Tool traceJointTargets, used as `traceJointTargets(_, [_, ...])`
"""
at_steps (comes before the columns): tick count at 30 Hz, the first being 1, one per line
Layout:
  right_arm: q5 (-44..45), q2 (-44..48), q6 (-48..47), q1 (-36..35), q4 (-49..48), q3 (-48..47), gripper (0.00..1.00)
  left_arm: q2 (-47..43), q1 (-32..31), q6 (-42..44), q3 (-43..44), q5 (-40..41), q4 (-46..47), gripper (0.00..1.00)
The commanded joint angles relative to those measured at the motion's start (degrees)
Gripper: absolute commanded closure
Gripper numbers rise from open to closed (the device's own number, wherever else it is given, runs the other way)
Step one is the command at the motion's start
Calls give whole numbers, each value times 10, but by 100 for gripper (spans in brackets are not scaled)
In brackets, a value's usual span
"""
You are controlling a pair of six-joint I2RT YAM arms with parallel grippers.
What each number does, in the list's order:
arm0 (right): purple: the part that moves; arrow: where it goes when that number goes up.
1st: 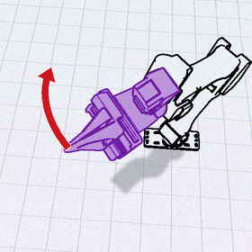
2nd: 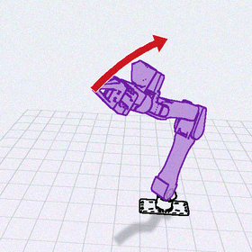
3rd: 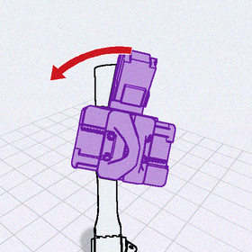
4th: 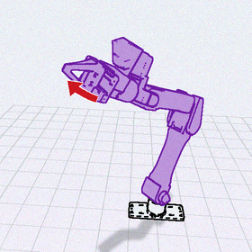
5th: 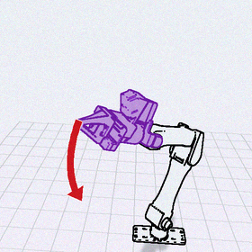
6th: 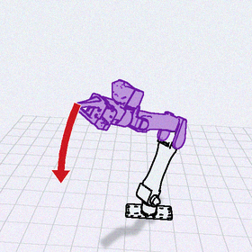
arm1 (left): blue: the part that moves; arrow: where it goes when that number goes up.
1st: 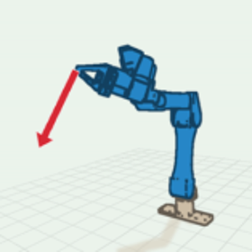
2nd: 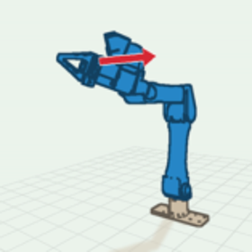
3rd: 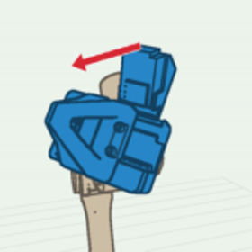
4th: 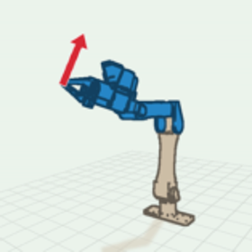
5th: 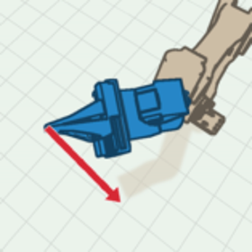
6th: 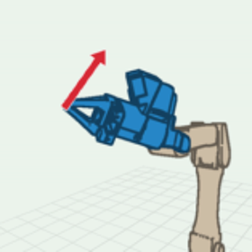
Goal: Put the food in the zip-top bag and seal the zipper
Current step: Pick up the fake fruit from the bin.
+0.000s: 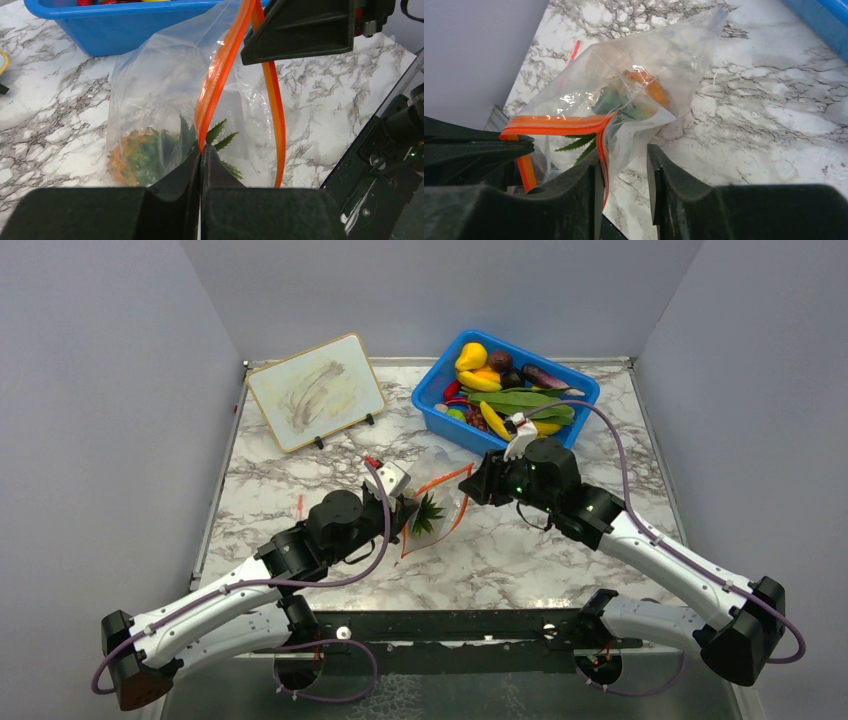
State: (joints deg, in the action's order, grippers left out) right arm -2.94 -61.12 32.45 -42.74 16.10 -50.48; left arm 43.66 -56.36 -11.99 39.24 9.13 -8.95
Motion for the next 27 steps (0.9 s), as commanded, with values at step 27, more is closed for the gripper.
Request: traceJointTargets(27, [124,-181,-250,96,34,-269,42,14,-1,-44,-52,-19,60,100])
